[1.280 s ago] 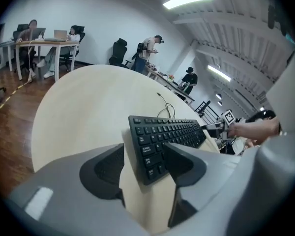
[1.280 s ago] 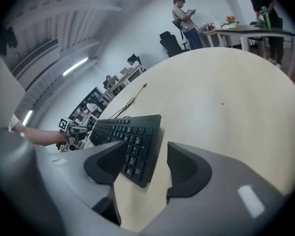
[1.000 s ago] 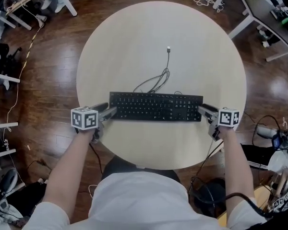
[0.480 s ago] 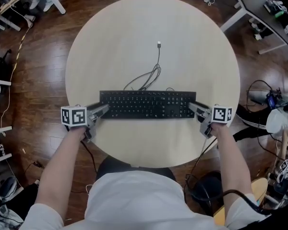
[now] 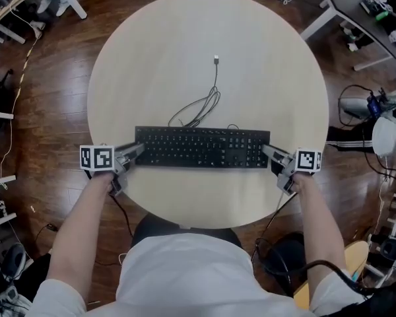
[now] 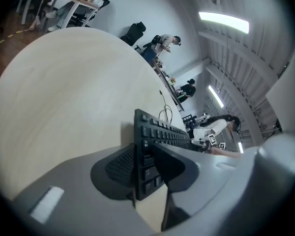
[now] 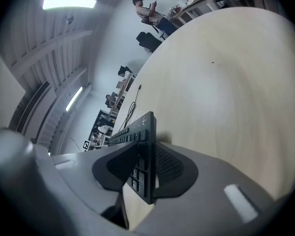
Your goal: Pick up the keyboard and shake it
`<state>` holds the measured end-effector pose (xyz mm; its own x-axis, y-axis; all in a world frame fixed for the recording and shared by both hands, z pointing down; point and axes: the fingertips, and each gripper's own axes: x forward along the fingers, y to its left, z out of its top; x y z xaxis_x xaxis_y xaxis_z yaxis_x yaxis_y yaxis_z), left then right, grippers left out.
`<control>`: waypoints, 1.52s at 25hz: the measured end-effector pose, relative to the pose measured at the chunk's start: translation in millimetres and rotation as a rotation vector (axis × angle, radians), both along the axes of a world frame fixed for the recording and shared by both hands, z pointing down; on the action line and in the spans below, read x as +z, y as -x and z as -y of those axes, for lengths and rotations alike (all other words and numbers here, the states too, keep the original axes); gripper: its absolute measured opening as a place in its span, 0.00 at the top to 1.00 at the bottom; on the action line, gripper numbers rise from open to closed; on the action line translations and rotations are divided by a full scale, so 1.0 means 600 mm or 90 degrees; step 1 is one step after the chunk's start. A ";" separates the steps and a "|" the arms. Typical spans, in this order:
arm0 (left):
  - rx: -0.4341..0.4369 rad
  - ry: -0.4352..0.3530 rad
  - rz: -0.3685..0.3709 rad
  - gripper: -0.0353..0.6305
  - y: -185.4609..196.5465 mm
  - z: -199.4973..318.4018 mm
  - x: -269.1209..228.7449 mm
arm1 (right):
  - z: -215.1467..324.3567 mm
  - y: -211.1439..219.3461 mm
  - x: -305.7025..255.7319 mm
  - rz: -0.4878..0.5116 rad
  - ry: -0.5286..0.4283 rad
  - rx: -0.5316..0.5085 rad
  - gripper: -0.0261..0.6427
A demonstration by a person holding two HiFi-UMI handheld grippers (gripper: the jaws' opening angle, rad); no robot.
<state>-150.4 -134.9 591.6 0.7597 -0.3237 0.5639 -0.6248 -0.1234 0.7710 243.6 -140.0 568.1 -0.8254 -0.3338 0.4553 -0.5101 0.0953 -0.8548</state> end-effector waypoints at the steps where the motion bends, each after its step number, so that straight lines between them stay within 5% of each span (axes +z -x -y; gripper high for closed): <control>1: 0.002 0.006 -0.005 0.77 0.001 -0.002 -0.002 | -0.001 -0.001 -0.005 0.001 0.003 -0.001 0.81; 7: 0.014 -0.009 -0.028 0.77 -0.002 -0.006 -0.026 | -0.016 -0.008 -0.039 0.006 -0.021 -0.003 0.82; 21: -0.003 -0.132 -0.016 0.77 0.025 0.006 -0.048 | -0.038 0.014 -0.083 -0.043 -0.235 -0.073 0.83; 28: -0.008 -0.150 -0.042 0.76 0.016 0.006 -0.051 | -0.053 0.011 -0.147 -0.072 -0.310 -0.082 0.83; 38: -0.012 -0.159 -0.015 0.74 0.012 0.041 -0.045 | -0.072 0.026 -0.209 -0.114 -0.391 -0.118 0.84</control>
